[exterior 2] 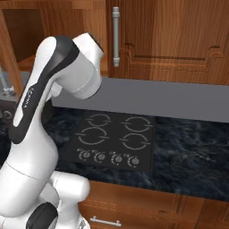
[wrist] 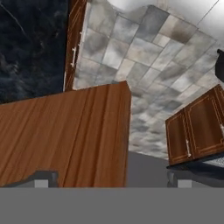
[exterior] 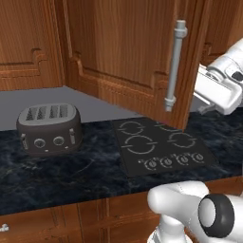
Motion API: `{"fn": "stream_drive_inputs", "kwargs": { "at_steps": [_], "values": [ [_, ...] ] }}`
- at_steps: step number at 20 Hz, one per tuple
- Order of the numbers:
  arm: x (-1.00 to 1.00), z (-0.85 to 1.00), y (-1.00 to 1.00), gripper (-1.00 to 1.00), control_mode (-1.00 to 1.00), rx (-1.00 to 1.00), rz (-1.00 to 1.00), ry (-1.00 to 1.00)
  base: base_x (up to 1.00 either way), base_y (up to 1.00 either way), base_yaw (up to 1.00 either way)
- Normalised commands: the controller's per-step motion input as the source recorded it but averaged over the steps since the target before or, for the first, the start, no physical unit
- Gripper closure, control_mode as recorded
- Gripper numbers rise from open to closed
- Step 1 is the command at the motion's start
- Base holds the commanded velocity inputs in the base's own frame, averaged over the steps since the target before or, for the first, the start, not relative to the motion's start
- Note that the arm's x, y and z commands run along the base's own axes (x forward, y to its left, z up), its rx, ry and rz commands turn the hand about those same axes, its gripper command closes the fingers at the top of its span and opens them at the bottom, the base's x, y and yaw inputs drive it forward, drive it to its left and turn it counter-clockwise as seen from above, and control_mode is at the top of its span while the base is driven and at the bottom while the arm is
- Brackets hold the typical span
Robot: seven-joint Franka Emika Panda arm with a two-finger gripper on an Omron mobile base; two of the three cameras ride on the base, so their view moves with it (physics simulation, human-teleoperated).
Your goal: Retrieve the tupperware from the cabinet, then place the raw meat into the tupperware to avoid contamination.
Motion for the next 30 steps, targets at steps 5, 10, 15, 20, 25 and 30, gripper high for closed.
{"fn": "stream_drive_inputs", "kwargs": {
  "at_steps": [5,10,15,20,25,30],
  "values": [
    [-0.66,-0.25,0.97,-1.00,-1.00,0.00,-0.01,0.05,0.00,0.00,0.00],
    [-0.27,-0.21,1.00,-1.00,-1.00,-0.02,-0.06,0.03,0.00,0.00,0.00],
    [-0.05,-0.07,0.88,-1.00,-1.00,-0.03,-0.13,0.00,0.00,0.00,0.00],
    [0.00,-0.02,0.73,-1.00,-1.00,-0.02,-0.19,0.00,0.00,0.00,0.00],
    [0.00,-0.08,0.51,-1.00,-1.00,0.00,-0.16,0.00,0.00,0.00,0.00],
    [0.00,-0.16,0.40,-1.00,-1.00,0.00,-0.17,0.00,0.00,0.00,0.00]
  ]
}}
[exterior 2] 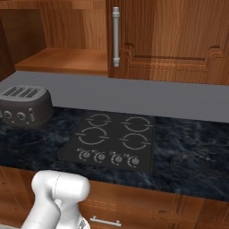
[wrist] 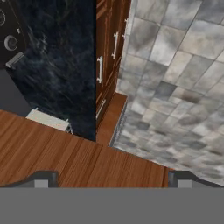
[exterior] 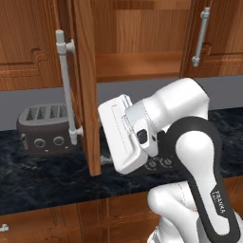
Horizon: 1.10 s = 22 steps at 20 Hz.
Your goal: Retrieve the tupperware from the cabinet, then place the raw meat into the tupperware to avoid contamination.
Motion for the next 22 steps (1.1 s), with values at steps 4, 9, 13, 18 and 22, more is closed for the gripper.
{"fn": "stream_drive_inputs", "kwargs": {
  "at_steps": [4,9,13,18,22],
  "values": [
    [0.00,-0.17,0.37,-1.00,-1.00,0.00,-0.16,0.00,0.00,0.00,0.00],
    [0.00,-0.02,0.09,-1.00,-1.00,0.00,-0.03,0.00,0.00,0.00,0.00],
    [0.02,-0.03,-0.15,-1.00,-1.00,-0.01,0.00,-0.04,0.00,0.00,0.00],
    [-0.01,0.20,-0.49,-1.00,-1.00,-0.10,0.02,-0.15,0.00,0.00,0.00],
    [-0.04,0.17,-0.67,-1.00,-1.00,-0.21,0.08,-0.21,0.00,0.00,0.00]
  ]
}}
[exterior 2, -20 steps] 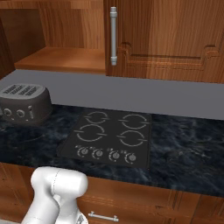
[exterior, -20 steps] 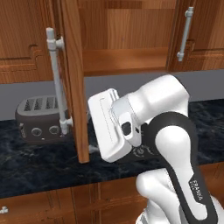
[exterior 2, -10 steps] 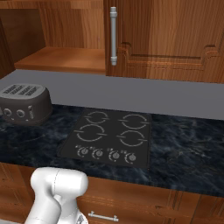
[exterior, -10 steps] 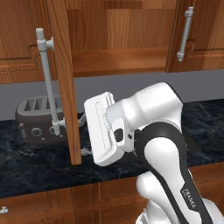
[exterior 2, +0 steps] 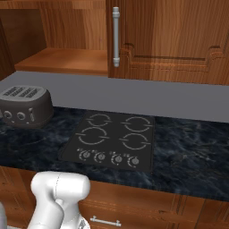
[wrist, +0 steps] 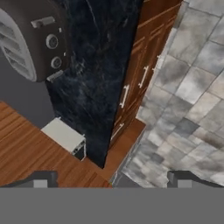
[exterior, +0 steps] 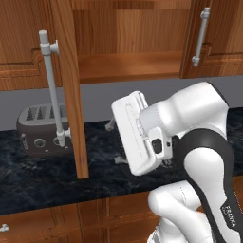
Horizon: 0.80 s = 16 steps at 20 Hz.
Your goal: Retrieve the tupperware from the cabinet, then place the raw meat into the tupperware to avoid contamination.
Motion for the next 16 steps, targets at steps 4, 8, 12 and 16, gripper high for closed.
{"fn": "stream_drive_inputs", "kwargs": {
  "at_steps": [4,8,12,16],
  "values": [
    [-0.07,0.04,-0.65,-1.00,-1.00,-0.28,0.16,-0.21,0.00,0.00,0.00],
    [-0.09,-0.21,-0.46,-1.00,-1.00,-0.42,0.18,-0.04,0.00,0.00,0.00],
    [-0.29,-0.11,-0.30,-1.00,-1.00,-0.40,0.22,-0.07,0.00,0.00,0.00],
    [-0.06,-0.14,-0.25,-1.00,-1.00,-0.38,0.28,-0.21,0.00,0.00,0.00]
  ]
}}
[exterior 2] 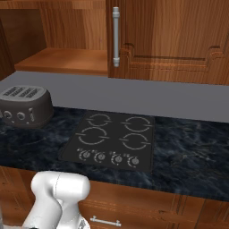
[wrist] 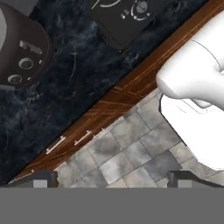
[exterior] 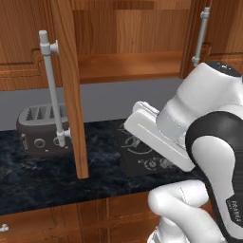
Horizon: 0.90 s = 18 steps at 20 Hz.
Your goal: Retrieve the tupperware from the cabinet, then place the raw meat into the tupperware to avoid contamination.
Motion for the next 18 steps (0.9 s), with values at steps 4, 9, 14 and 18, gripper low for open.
{"fn": "stream_drive_inputs", "kwargs": {
  "at_steps": [4,9,14,18],
  "values": [
    [0.00,-0.14,-0.26,-1.00,-1.00,-0.34,0.29,-0.27,0.00,0.00,0.00],
    [0.00,-0.09,-0.33,-1.00,-1.00,-0.32,0.27,-0.26,0.00,0.00,0.00],
    [0.18,0.05,-0.43,-1.00,-1.00,-0.27,0.23,-0.18,0.00,0.00,0.00],
    [0.62,0.34,-0.53,-1.00,-1.00,-0.22,0.05,0.05,0.00,0.00,0.00]
  ]
}}
